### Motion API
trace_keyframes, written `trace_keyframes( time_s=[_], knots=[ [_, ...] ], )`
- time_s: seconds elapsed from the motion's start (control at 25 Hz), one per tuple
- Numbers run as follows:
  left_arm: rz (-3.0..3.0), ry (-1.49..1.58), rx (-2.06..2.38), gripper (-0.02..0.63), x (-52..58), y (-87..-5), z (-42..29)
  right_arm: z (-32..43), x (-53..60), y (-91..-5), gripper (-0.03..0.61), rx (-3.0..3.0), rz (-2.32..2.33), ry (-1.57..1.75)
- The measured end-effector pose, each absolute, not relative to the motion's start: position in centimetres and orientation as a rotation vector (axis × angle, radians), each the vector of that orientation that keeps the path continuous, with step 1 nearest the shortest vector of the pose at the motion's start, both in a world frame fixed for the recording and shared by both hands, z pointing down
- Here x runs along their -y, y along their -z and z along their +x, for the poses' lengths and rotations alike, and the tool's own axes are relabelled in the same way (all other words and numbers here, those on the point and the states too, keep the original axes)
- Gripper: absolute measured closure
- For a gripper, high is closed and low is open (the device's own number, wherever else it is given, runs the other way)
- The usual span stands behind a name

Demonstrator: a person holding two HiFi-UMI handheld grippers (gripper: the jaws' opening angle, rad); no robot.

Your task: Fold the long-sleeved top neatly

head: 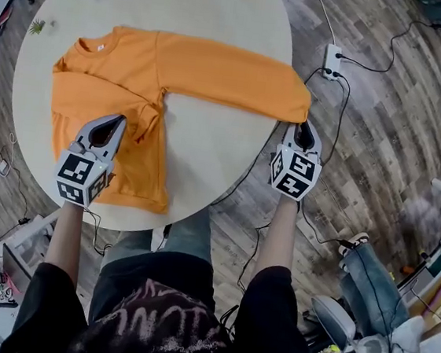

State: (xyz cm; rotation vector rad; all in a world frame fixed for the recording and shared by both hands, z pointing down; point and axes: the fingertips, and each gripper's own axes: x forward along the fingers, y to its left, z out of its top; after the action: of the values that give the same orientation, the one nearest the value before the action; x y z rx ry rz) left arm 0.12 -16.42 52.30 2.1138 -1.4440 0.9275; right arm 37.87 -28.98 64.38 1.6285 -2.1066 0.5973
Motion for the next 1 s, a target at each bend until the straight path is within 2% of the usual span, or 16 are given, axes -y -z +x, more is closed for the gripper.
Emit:
trace_keyframes(
  time_s=[0.56,1.0],
  knots=[
    [2.131,-0.752,1.479,0.603,13.1,-49.9,-1.6,37.4,28.6,-54.3,0.520,2.122,1.696,-0.387],
    [2.121,-0.626,1.535,0.603,9.0,-48.1,-5.5,32.1,27.9,-46.5,0.520,2.170,1.688,-0.204]
  ],
)
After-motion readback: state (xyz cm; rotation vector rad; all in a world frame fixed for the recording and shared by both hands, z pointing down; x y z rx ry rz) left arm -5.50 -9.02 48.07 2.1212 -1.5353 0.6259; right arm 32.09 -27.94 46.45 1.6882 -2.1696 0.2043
